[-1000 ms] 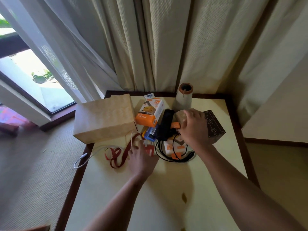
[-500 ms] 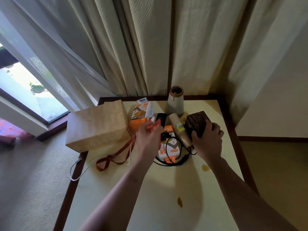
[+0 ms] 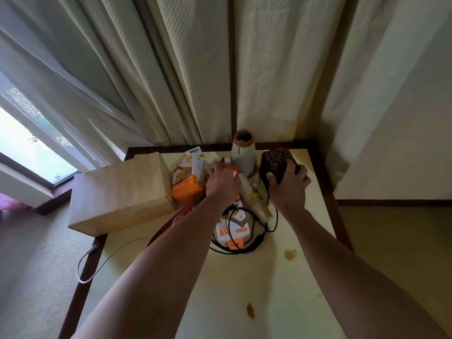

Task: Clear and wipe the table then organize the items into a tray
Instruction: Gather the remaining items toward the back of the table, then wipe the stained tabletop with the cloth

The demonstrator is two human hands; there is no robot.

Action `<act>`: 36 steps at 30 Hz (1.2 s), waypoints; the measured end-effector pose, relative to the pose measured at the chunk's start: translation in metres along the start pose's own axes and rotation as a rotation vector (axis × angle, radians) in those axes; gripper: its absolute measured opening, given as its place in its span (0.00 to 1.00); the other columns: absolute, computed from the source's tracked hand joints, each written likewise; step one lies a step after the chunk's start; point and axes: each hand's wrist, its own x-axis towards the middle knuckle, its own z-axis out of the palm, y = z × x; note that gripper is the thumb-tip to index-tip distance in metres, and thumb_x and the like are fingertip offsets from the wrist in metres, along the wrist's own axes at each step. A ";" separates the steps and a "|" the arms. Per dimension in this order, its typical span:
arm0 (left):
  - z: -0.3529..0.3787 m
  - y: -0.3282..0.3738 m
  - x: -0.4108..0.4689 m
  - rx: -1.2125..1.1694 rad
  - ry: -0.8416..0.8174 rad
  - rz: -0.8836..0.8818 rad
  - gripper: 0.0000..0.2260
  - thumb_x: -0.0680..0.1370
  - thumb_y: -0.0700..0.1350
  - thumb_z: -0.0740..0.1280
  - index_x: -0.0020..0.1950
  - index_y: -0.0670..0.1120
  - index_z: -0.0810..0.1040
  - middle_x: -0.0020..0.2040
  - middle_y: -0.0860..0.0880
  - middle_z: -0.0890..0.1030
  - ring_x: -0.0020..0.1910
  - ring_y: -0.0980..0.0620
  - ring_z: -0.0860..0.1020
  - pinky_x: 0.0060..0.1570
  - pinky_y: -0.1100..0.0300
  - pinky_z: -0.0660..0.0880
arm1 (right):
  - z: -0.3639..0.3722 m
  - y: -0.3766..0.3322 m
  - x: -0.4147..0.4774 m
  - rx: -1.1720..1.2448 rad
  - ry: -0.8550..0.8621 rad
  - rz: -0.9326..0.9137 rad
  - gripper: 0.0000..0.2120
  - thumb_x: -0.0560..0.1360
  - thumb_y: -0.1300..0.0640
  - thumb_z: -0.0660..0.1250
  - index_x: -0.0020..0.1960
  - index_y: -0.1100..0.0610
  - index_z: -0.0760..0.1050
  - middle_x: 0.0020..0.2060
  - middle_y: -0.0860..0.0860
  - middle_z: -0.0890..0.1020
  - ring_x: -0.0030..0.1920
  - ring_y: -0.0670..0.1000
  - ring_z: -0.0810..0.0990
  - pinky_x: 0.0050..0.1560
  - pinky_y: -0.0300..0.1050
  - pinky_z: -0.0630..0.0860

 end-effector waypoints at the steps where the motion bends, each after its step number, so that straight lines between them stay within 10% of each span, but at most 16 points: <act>1: 0.003 -0.002 0.003 -0.002 -0.025 0.006 0.21 0.83 0.49 0.63 0.74 0.44 0.68 0.73 0.40 0.68 0.71 0.39 0.70 0.66 0.45 0.74 | 0.001 0.000 0.002 -0.001 -0.027 -0.018 0.33 0.79 0.43 0.66 0.78 0.55 0.59 0.76 0.62 0.59 0.72 0.67 0.60 0.64 0.65 0.72; 10: -0.005 -0.009 -0.035 0.026 0.031 0.178 0.21 0.83 0.40 0.62 0.76 0.44 0.69 0.77 0.41 0.65 0.78 0.40 0.63 0.77 0.44 0.63 | -0.016 0.012 -0.033 -0.116 -0.058 -0.167 0.27 0.84 0.45 0.54 0.80 0.55 0.60 0.81 0.60 0.56 0.81 0.63 0.49 0.77 0.65 0.56; 15: -0.024 -0.048 -0.137 -0.195 0.278 0.177 0.12 0.81 0.41 0.64 0.63 0.47 0.81 0.64 0.49 0.78 0.64 0.47 0.76 0.62 0.48 0.76 | -0.023 0.004 -0.132 0.054 -0.115 -0.409 0.22 0.82 0.54 0.58 0.74 0.58 0.70 0.78 0.58 0.64 0.80 0.61 0.56 0.77 0.59 0.61; 27: -0.033 -0.247 -0.387 -0.120 0.310 -0.358 0.13 0.78 0.35 0.67 0.57 0.49 0.85 0.58 0.51 0.81 0.58 0.48 0.78 0.58 0.54 0.75 | 0.031 -0.040 -0.377 -0.005 -0.608 -0.641 0.23 0.85 0.54 0.54 0.79 0.56 0.64 0.80 0.51 0.62 0.82 0.51 0.53 0.80 0.43 0.48; 31: -0.027 -0.326 -0.418 0.022 0.074 -0.611 0.21 0.80 0.42 0.65 0.74 0.50 0.73 0.75 0.42 0.68 0.72 0.38 0.70 0.66 0.39 0.74 | 0.062 -0.047 -0.447 -0.118 -0.719 -0.709 0.25 0.84 0.53 0.51 0.80 0.58 0.63 0.80 0.54 0.62 0.81 0.54 0.55 0.80 0.46 0.44; 36: -0.025 -0.362 -0.414 -0.272 -0.003 -0.535 0.27 0.85 0.54 0.55 0.84 0.54 0.53 0.80 0.43 0.65 0.75 0.40 0.70 0.71 0.43 0.69 | 0.115 -0.045 -0.537 -0.447 -0.796 -0.767 0.33 0.77 0.39 0.57 0.69 0.62 0.77 0.72 0.62 0.74 0.74 0.61 0.72 0.72 0.58 0.58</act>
